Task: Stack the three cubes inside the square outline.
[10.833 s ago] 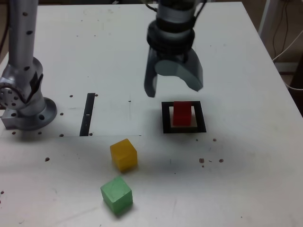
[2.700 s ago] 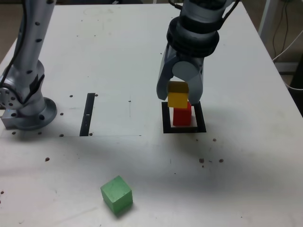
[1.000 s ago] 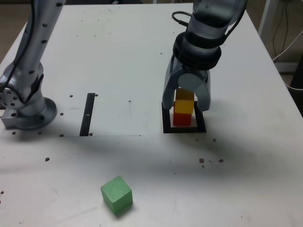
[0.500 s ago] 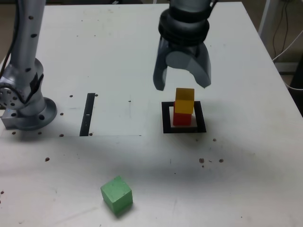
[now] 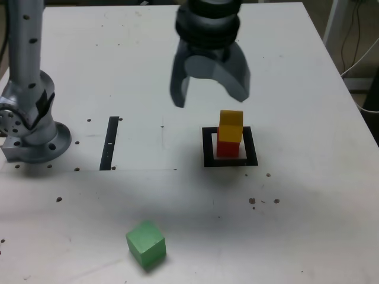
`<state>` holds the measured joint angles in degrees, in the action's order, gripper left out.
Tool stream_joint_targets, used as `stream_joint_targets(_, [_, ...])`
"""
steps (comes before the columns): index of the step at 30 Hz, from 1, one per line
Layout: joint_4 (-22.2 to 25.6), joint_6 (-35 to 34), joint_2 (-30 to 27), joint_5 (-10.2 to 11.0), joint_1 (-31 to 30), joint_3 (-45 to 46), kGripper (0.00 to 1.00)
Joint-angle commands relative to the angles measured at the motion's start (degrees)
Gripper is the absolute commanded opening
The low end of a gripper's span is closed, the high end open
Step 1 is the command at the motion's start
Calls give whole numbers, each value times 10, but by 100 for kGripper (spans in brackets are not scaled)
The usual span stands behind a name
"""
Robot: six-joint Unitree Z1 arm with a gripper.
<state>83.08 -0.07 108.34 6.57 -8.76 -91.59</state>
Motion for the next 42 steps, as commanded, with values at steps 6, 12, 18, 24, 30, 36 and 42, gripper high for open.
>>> stream_joint_targets(6, [-5,-18,-26,-18,-52,34,99])
stream_joint_targets(12, [-4,-51,-31,-37,-118,49,99])
stream_joint_targets(18, [-8,-89,-29,-58,-190,52,99])
stream_joint_targets(24, [-10,-116,-18,-75,-249,45,99])
stream_joint_targets(30, [-18,-126,-1,-85,-279,42,99])
stream_joint_targets(36, [-34,-133,14,-88,-301,42,99])
stream_joint_targets(42, [-57,-140,24,-93,-319,55,99])
